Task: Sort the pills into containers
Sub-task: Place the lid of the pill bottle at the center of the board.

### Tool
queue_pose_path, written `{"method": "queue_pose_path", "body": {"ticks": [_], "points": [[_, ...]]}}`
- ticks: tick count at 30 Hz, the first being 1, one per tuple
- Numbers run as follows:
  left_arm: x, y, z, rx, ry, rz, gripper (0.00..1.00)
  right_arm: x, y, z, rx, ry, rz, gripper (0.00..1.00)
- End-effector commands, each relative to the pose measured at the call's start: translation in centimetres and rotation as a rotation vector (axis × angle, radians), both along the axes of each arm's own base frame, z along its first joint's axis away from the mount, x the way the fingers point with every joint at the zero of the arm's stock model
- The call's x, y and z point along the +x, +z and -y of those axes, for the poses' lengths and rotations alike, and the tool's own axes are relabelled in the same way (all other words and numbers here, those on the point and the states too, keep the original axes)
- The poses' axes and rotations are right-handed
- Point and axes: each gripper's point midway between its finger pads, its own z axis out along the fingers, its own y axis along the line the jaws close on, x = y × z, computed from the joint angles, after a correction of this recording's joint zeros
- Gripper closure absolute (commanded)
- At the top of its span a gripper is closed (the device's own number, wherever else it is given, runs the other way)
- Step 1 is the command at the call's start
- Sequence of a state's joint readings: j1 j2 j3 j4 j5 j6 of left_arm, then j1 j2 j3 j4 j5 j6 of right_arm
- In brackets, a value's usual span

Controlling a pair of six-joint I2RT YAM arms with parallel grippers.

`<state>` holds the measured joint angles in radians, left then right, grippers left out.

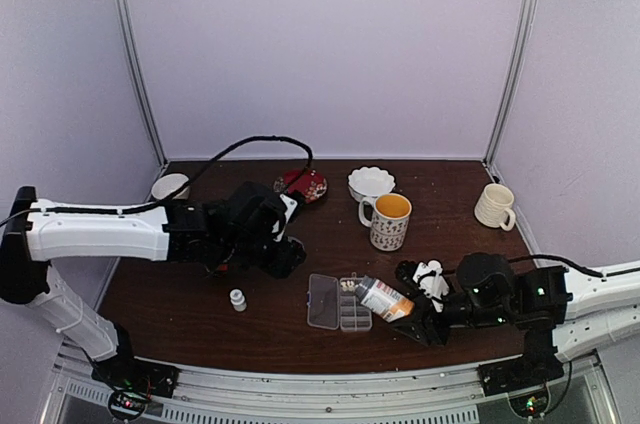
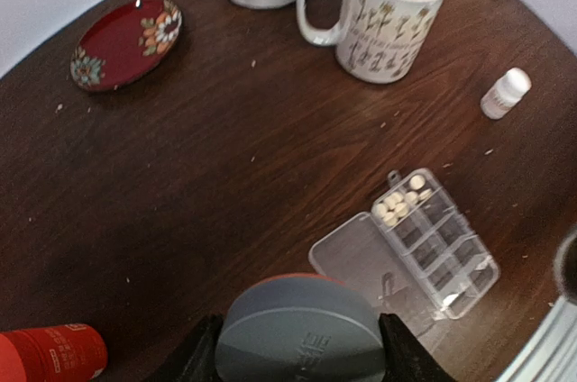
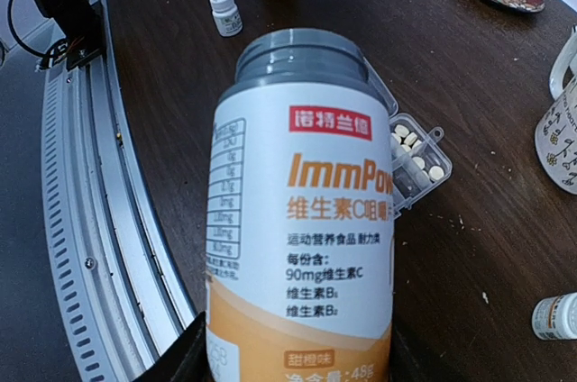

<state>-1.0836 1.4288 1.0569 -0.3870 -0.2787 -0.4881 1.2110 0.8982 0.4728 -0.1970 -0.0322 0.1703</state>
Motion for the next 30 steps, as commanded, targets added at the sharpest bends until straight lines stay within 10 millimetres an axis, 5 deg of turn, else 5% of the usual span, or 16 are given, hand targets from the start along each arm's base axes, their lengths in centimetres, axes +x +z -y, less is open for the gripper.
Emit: {"method": "queue_pose_path", "body": {"ticks": [1,6,21,30], "points": [[1.6,-4.1,-0.8,0.159,0.108,-0.038,0.91,-0.6,0.3,-0.3,0.102,-0.023,-0.067,1.0],[2.3,-6.7,-0.9,0.226,0.161,-0.074,0.89,-1.2,-1.9,0.2,0.07,-0.038,-0.137,1.0],[2.8,-10.1,-2.6,0.277,0.217,-0.161,0.88,-2.7,-5.3,0.6,-0.082,-0.094,-0.356,1.0],[2.5,-11.4,-2.6,0.284,0.2,-0.172,0.88,-2.4,-5.3,1.3,-0.155,-0.134,-0.36,1.0]]}}
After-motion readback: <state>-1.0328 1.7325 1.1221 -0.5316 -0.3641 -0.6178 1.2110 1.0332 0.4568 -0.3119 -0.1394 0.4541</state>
